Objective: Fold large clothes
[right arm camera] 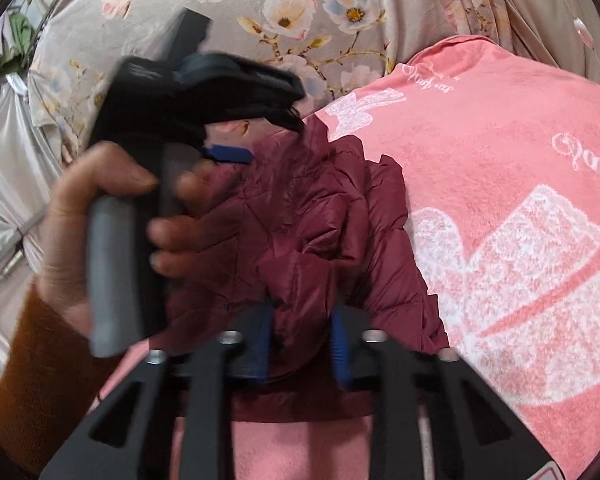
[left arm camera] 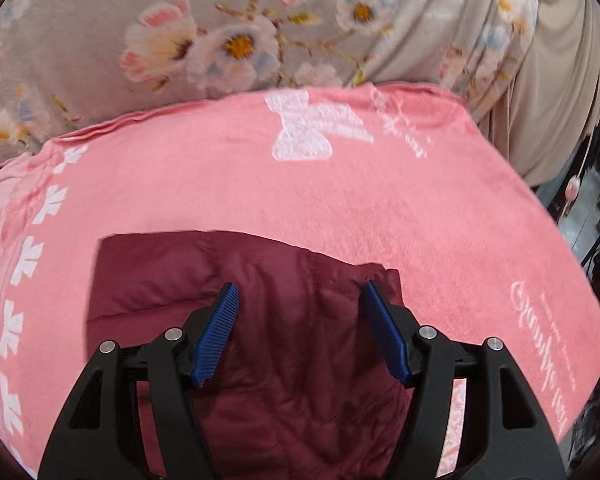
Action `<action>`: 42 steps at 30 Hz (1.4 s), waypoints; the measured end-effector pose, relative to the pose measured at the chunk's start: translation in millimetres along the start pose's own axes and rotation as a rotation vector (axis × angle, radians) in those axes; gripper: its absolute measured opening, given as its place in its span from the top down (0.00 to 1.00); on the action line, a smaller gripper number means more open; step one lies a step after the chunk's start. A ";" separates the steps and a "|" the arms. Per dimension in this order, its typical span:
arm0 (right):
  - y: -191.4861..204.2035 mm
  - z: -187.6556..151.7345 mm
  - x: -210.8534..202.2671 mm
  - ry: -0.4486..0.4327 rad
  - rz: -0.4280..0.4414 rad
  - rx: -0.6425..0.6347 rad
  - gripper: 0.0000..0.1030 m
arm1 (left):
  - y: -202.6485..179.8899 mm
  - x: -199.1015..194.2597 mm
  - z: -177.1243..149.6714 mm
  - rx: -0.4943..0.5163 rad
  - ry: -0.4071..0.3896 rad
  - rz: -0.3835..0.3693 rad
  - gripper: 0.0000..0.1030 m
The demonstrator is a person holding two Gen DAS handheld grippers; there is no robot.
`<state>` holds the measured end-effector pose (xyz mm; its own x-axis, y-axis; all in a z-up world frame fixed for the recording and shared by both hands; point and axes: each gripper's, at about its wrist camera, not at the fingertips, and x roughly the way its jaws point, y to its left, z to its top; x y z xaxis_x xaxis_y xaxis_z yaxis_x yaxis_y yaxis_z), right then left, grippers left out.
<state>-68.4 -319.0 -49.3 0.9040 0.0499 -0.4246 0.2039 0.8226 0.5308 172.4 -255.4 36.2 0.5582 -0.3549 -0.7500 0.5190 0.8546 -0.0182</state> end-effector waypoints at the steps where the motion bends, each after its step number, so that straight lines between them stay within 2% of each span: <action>1: -3.3 1.5 -8.4 -0.029 0.013 0.005 0.91 | -6.5 12.9 -0.4 0.010 0.021 0.011 0.42; 4: -11.3 3.4 -26.5 -0.077 0.029 0.022 0.93 | -16.7 38.5 0.7 0.027 0.064 0.026 0.47; 7: -26.1 -3.6 -30.7 -0.082 0.010 0.064 0.94 | -25.7 53.7 2.8 0.037 0.094 0.013 0.51; 13: -64.7 -26.4 -10.7 0.018 -0.052 0.188 0.94 | -43.3 84.4 -10.4 0.059 0.126 0.023 0.52; 25: -67.4 -33.7 11.5 0.100 -0.150 0.141 0.95 | -57.0 116.1 -29.4 0.110 0.104 0.090 0.52; 36: -61.4 -30.6 15.6 0.107 -0.179 0.092 0.94 | -60.5 126.4 -34.5 0.126 0.081 0.127 0.51; 39: -64.8 -27.1 2.5 0.092 -0.133 0.109 0.90 | -55.7 118.5 -33.1 0.106 0.060 0.101 0.51; 41: -64.2 -22.8 -15.8 0.060 -0.171 0.079 0.70 | -47.4 96.5 -31.8 0.074 0.032 0.084 0.50; 42: -62.9 -20.1 -26.3 0.040 -0.186 0.067 0.68 | -42.5 82.7 -32.2 0.055 0.020 0.071 0.50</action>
<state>-112.5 -360.6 -86.2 0.8332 -0.0756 -0.5478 0.3917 0.7800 0.4881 175.6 -308.9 -46.4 0.5819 -0.2864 -0.7611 0.5141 0.8547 0.0714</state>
